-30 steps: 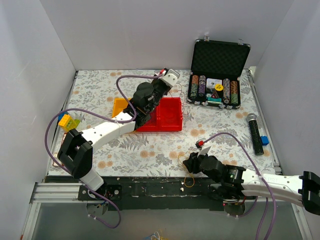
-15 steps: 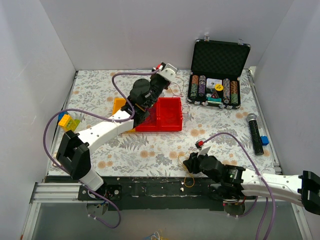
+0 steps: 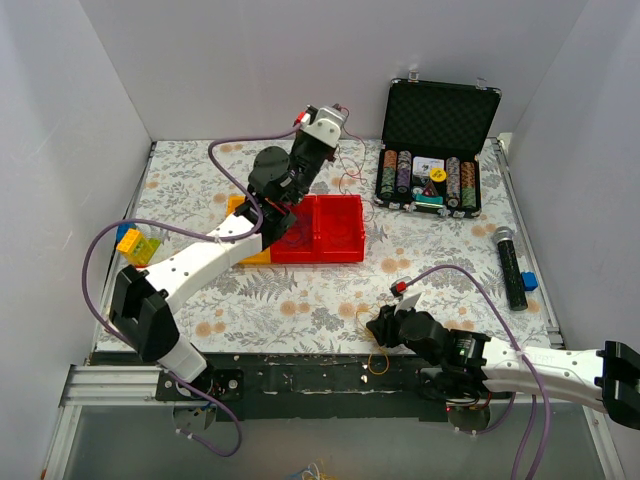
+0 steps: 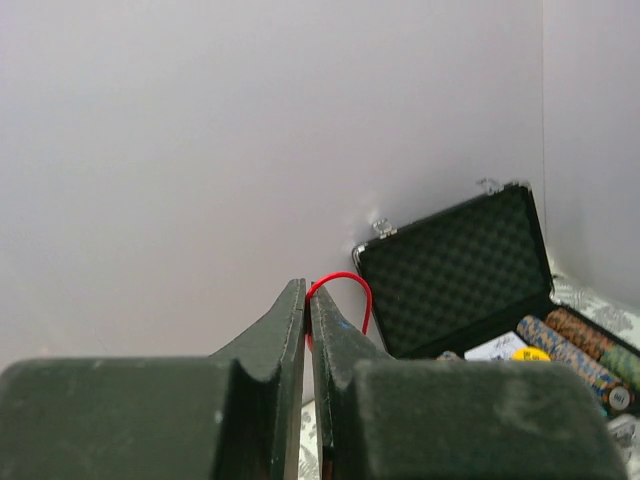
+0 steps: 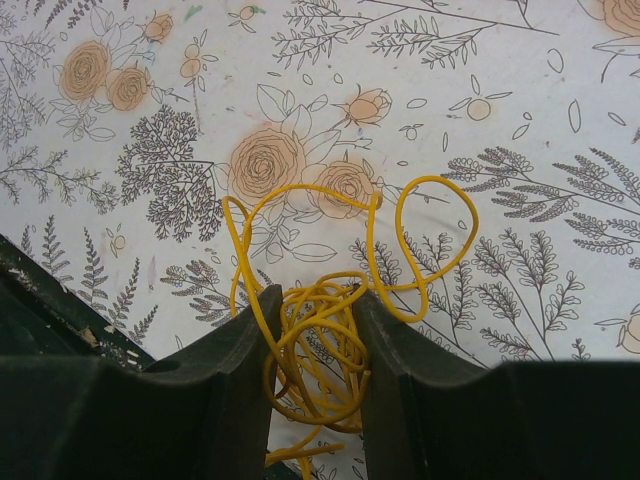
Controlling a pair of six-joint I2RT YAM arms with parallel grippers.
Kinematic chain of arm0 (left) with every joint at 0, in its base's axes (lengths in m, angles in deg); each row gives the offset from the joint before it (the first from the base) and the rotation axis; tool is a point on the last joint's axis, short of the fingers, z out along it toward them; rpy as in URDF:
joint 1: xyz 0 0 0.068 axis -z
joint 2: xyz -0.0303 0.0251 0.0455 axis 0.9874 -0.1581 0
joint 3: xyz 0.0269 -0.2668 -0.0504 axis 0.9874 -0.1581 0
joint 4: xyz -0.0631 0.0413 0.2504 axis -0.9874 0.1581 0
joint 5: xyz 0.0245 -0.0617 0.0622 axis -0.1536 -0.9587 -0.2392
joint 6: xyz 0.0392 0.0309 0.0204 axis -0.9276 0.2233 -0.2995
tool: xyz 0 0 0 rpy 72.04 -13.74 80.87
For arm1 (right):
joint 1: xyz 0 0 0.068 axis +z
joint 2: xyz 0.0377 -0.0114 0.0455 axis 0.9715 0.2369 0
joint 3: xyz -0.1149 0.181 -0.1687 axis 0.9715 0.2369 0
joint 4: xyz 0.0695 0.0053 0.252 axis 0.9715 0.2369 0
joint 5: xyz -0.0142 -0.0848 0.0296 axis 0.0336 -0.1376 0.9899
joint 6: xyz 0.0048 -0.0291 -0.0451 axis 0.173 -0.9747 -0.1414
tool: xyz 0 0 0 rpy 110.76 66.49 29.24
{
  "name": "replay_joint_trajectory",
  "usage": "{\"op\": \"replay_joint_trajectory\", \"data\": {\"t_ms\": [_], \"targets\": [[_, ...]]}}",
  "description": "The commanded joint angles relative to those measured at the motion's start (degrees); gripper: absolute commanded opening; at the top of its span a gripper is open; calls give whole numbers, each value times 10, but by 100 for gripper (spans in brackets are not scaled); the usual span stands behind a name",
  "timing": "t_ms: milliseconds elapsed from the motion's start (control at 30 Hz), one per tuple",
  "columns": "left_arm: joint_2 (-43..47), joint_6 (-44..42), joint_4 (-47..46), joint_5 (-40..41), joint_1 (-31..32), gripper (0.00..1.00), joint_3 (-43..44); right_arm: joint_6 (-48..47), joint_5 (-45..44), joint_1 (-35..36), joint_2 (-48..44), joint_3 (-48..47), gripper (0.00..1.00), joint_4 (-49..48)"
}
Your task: Untangle the cables
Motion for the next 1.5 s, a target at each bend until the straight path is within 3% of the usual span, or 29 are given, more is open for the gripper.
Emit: {"op": "replay_joint_trajectory", "data": {"t_ms": [0,367,900,1467], "targets": [[30,18,4,-5,-1,0,14,7,-13,3,1,-19,41,-11],[52,1,-5,-5,-1,0,-109,8,-13,2,-12,-13,40,-3],[24,-74,-12,3,-1,0,-203,21,-13,2,-30,3,38,4],[-90,-106,28,48,-1,0,-170,36,-21,2,-46,13,37,18]]}}
